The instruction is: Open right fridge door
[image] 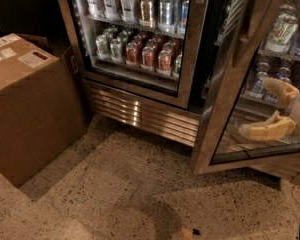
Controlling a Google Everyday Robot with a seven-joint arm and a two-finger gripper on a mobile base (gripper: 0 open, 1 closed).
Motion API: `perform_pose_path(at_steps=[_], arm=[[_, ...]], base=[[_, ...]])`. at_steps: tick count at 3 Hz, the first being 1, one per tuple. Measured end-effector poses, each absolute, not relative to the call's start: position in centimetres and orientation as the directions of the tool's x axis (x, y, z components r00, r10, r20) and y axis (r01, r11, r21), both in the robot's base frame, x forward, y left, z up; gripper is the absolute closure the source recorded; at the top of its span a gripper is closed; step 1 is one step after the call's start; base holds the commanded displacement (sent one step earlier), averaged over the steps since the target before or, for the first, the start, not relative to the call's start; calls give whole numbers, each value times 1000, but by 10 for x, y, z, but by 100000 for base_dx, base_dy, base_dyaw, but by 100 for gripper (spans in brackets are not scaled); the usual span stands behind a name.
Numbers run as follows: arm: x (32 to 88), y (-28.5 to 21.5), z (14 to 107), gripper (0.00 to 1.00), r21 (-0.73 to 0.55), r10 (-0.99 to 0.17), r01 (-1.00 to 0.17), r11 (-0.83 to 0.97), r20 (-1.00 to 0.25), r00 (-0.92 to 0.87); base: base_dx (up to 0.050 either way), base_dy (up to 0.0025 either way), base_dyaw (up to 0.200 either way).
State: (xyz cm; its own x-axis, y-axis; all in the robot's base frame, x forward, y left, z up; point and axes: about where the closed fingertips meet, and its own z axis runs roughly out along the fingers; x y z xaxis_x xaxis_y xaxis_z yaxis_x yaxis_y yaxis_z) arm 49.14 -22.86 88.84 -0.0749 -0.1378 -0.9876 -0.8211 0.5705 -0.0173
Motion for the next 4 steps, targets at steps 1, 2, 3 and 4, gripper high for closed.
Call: perform_pose_path(at_steps=[1,2,3,4], arm=[[422,-237,896,0,-11,-76,-814,580,-996,-41],[420,-239,896,0,-10,-75,-811,584,-996,-42],[420,-239,896,19,-10,-75,-811,584,-996,-42],[420,-239,896,42,-10,-75,-812,584,-996,-42]], base=[[0,0,0],[0,0,0],[0,0,0],[0,0,0]])
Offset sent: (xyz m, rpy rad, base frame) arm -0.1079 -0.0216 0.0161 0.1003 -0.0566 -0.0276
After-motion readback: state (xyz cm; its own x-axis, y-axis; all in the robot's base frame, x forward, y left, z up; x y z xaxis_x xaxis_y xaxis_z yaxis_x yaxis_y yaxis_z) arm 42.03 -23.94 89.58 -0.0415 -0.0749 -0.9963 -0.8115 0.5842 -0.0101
